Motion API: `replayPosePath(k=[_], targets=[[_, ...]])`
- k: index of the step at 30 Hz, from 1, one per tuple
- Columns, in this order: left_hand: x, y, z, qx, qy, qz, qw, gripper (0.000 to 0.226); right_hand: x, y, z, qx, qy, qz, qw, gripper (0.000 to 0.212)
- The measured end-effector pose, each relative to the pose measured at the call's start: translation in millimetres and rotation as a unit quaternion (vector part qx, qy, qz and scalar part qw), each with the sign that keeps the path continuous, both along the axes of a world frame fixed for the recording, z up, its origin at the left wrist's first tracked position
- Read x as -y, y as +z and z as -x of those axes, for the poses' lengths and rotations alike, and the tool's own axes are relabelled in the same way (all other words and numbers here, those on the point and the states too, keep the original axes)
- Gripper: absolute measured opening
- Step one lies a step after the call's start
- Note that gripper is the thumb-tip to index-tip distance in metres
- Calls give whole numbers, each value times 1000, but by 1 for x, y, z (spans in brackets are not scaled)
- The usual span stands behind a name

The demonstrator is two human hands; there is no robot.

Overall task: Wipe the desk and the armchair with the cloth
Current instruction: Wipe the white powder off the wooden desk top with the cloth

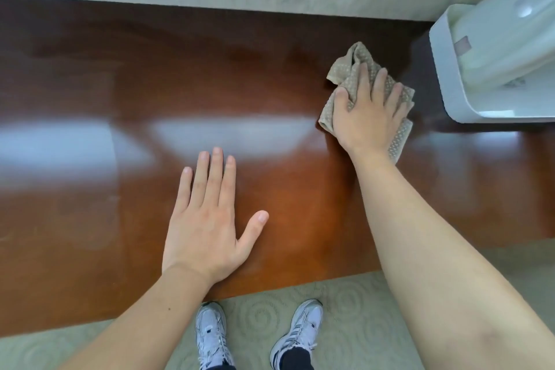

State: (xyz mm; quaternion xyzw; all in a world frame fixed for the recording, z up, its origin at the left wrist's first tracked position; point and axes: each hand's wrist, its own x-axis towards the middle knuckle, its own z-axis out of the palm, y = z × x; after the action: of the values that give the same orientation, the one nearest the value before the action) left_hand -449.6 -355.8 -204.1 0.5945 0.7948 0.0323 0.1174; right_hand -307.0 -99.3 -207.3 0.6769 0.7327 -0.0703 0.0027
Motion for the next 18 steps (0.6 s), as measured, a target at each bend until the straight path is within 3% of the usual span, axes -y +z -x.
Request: replayPosePath(k=[8,18], targets=[[-1,1,0,7,-3,1,1000,89,48,-2,96,-16,226,-12,974,63],[0,2,2,32,2,-8,999,85,230,-4,-31,-28,237,-2,971,70]])
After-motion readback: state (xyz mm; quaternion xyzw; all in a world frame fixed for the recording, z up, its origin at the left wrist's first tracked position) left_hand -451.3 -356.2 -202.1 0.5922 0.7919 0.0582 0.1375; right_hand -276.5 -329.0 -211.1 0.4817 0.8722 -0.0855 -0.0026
